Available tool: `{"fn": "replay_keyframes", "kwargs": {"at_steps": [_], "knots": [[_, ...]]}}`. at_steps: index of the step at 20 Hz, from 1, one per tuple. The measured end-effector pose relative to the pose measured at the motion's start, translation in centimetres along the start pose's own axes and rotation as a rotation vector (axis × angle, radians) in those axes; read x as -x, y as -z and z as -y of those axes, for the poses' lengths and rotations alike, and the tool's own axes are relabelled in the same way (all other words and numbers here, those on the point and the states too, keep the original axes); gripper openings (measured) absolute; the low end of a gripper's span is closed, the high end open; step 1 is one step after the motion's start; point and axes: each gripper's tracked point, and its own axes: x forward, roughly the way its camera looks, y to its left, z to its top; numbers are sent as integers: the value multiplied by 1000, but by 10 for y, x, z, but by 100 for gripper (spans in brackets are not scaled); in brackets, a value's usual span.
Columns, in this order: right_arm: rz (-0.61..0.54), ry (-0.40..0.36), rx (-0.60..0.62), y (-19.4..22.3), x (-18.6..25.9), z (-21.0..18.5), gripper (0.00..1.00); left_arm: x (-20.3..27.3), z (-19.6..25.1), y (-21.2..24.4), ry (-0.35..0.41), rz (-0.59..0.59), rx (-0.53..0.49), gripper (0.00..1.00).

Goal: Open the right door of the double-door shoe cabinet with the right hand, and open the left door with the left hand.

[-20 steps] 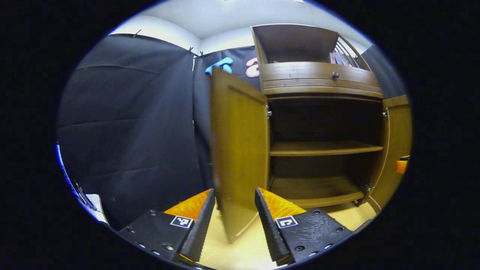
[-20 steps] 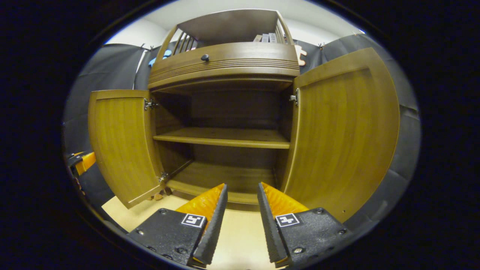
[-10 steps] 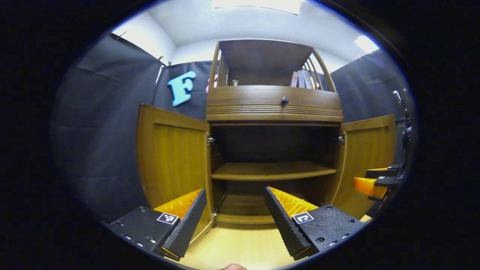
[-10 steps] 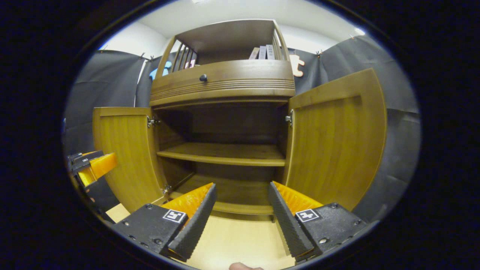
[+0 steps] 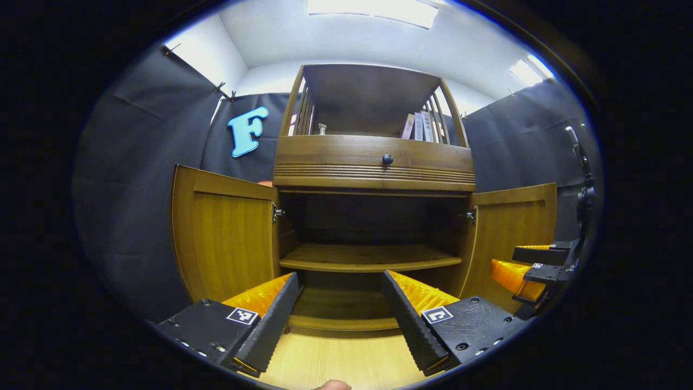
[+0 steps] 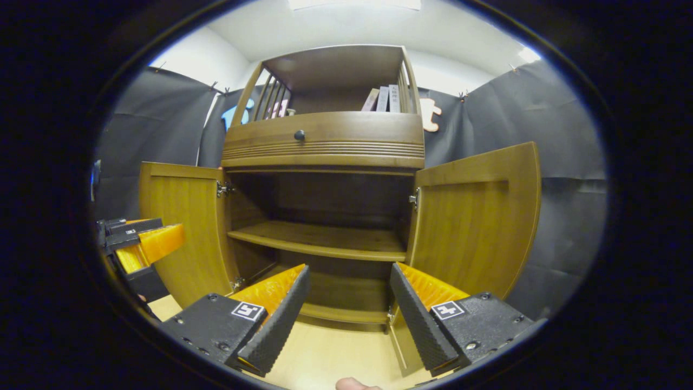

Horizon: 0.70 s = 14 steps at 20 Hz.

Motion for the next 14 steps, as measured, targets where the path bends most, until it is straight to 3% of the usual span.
{"fn": "replay_keyframes", "kwargs": {"at_steps": [10, 11, 14], "knots": [[44, -4, -24, -8, 0, -5, 97, 6, -34, -14, -44, 42, -28, 94], [44, -5, -23, -8, 0, -8, 97, 7, -38, -16, -47, 49, -28, 100], [51, 1, -13, -10, 2, -15, 98, 9, -49, -21, -49, 55, -34, 100]]}}
